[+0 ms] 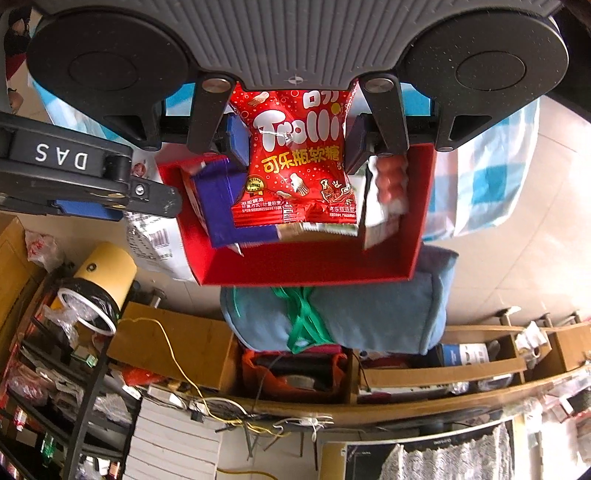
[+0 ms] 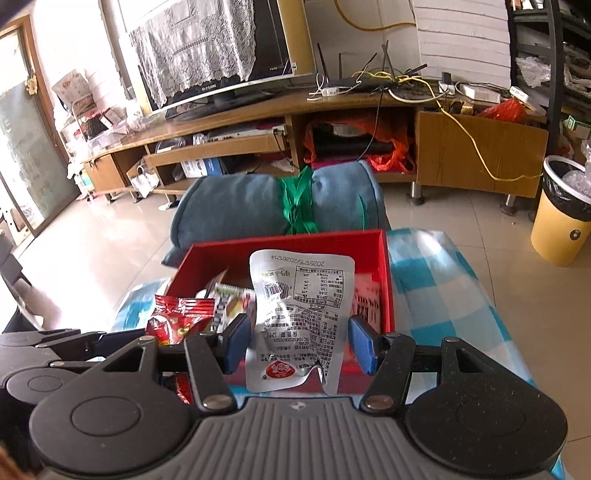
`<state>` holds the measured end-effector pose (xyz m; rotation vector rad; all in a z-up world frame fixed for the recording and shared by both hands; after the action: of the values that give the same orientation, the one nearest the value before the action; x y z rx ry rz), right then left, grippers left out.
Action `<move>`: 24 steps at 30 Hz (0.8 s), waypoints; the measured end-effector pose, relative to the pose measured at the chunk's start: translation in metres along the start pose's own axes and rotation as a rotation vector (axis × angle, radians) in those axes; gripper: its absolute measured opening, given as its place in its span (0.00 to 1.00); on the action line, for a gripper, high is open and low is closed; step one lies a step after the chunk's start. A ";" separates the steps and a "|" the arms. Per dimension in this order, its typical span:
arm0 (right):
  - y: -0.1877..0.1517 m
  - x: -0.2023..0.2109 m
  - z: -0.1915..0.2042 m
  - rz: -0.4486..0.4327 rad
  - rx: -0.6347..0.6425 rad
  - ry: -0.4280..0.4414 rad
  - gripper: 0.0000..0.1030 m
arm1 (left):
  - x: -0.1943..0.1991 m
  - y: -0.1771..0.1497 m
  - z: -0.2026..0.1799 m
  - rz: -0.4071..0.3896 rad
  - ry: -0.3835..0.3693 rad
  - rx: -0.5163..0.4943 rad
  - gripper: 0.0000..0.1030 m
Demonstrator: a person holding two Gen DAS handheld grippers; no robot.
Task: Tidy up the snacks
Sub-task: 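Carry the white sachet and red candy bag over the red box with both tools, then lower both snacks into the red box and open both tools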
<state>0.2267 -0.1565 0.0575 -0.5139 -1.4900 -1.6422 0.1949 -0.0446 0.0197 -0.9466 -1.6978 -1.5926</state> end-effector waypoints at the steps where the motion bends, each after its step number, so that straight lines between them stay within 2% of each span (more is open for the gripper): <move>1: 0.002 -0.001 0.000 -0.005 0.000 -0.001 0.52 | -0.001 0.002 0.001 -0.003 0.003 0.002 0.59; 8: 0.016 -0.011 0.002 -0.014 0.013 -0.016 0.52 | -0.010 0.021 0.006 -0.021 0.038 0.007 0.59; 24: 0.032 -0.039 -0.006 0.009 0.013 -0.047 0.52 | -0.033 0.039 0.014 -0.014 0.101 0.007 0.59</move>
<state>0.2754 -0.1489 0.0454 -0.5548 -1.5295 -1.6231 0.2460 -0.0332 0.0131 -0.8382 -1.6424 -1.6154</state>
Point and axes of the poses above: each gripper's, at about its wrist camera, not at the fingertips, and x roughly against the way its jaws point, z to its left, y to its top, the point moved 6 cm from there along -x, roughly the way its jaws point, and after that the axes turned 7 degrees about z, right-handed, at the moved point
